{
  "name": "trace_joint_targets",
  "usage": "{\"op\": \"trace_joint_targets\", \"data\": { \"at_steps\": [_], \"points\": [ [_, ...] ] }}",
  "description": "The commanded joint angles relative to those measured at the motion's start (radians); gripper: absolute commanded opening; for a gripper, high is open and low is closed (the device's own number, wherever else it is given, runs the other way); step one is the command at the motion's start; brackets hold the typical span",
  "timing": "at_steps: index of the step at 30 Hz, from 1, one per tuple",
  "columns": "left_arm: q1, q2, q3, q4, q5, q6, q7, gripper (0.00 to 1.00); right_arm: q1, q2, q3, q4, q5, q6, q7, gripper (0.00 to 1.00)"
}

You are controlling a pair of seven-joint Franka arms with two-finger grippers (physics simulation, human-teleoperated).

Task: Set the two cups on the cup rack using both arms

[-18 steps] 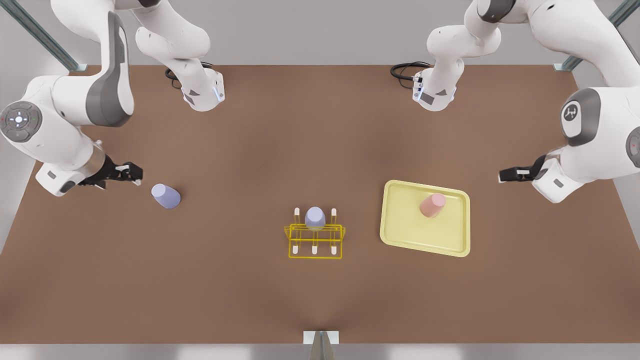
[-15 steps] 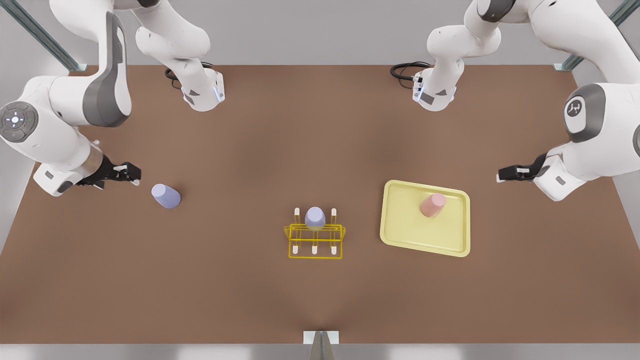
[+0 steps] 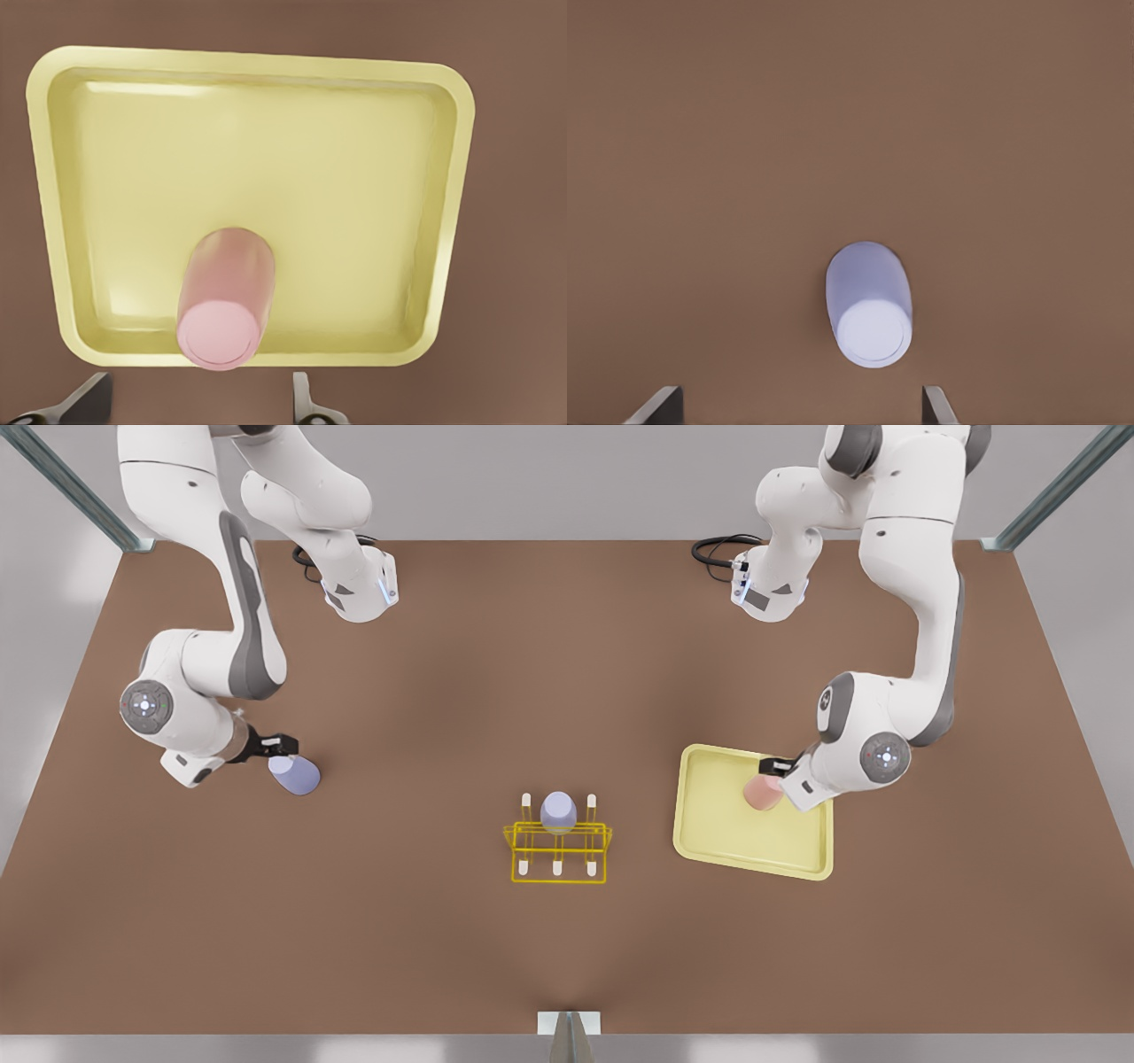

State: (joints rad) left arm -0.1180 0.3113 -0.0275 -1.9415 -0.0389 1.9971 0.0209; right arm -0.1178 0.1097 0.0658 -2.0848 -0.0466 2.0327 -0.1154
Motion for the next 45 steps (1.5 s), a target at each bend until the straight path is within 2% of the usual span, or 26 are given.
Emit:
{"op": "trace_joint_targets", "data": {
  "at_steps": [1,6,9,12,20,21,22,27,34,36,38,40,41,45],
  "points": [
    [-0.005,0.009,0.0,-0.022,0.022,0.146,-0.018,1.0,0.001,0.018,-0.001,-0.009,0.002,0.13,0.0,1.0],
    [-0.008,0.035,0.006,-0.109,0.022,0.209,-0.018,1.0,-0.016,0.039,0.0,-0.132,0.001,0.293,0.0,1.0],
    [-0.006,0.051,0.006,-0.162,0.022,0.278,-0.024,1.0,-0.034,0.058,0.0,-0.147,-0.001,0.333,-0.003,1.0],
    [-0.008,0.08,0.008,-0.158,0.021,0.331,-0.024,1.0,-0.04,0.061,0.0,-0.167,0.001,0.359,-0.013,1.0],
    [-0.011,0.106,0.006,-0.16,0.019,0.332,-0.024,1.0,-0.082,0.1,0.0,-0.213,-0.002,0.438,-0.055,1.0],
    [-0.012,0.106,0.008,-0.16,0.019,0.332,-0.024,0.86,-0.082,0.11,0.0,-0.215,-0.002,0.448,-0.055,1.0],
    [-0.012,0.104,0.006,-0.16,0.017,0.332,-0.024,0.77,-0.083,0.111,0.0,-0.228,-0.002,0.469,-0.055,1.0],
    [-0.012,0.104,0.006,-0.159,0.016,0.332,-0.025,0.81,-0.08,0.123,0.0,-0.317,-0.004,0.612,-0.055,1.0],
    [-0.014,0.092,0.005,-0.155,-0.009,0.325,-0.041,0.8,-0.082,0.166,0.0,-0.319,-0.004,0.664,-0.076,1.0],
    [-0.029,0.103,-0.02,-0.105,-0.025,0.278,-0.142,0.8,-0.082,0.168,0.0,-0.319,-0.004,0.664,-0.078,1.0],
    [-0.029,0.103,-0.02,0.006,-0.025,0.123,-0.145,0.8,-0.082,0.166,0.0,-0.319,-0.004,0.664,-0.076,1.0],
    [-0.041,0.112,-0.032,0.145,-0.029,-0.004,-0.215,0.8,-0.082,0.166,0.0,-0.319,-0.004,0.664,-0.079,0.87],
    [-0.043,0.17,-0.081,0.265,-0.027,-0.049,-0.318,0.8,-0.082,0.166,0.0,-0.319,-0.004,0.664,-0.09,0.69],
    [-0.043,0.322,-0.198,0.519,-0.035,-0.05,-0.593,0.79,-0.083,0.153,0.0,-0.317,-0.004,0.662,-0.102,0.69]
  ]
}}
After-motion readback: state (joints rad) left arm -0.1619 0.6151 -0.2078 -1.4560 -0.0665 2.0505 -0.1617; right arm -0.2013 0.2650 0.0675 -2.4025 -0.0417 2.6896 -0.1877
